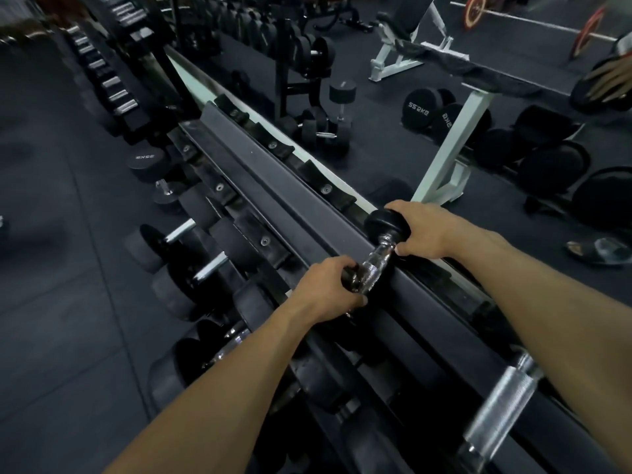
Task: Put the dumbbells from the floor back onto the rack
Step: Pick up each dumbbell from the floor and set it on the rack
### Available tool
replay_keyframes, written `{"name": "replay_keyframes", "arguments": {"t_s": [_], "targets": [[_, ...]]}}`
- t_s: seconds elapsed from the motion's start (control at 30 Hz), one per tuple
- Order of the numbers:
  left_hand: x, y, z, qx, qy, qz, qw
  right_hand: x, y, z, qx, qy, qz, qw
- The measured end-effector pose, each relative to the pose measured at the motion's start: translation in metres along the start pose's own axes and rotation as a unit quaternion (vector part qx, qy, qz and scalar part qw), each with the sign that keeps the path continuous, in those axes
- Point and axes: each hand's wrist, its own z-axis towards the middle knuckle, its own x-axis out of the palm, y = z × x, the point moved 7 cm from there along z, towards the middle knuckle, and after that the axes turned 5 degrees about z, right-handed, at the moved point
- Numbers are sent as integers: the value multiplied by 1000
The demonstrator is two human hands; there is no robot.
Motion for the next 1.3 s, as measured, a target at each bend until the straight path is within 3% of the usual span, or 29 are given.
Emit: {"name": "replay_keyframes", "arguments": {"t_s": [0.27, 0.67, 1.0, 1.3], "targets": [[-44, 60, -56, -54, -83, -25, 995, 14, 99, -10, -84, -6, -102, 991], [-45, 261, -280, -201, -133, -13, 970, 199, 320, -70, -236, 121, -161, 951], [77, 424, -523, -343, -131, -97, 925, 456, 460, -199, -340, 253, -186, 887], [275, 528, -637, -457, -103, -225, 854, 702, 449, -271, -367, 364, -204, 831]]}}
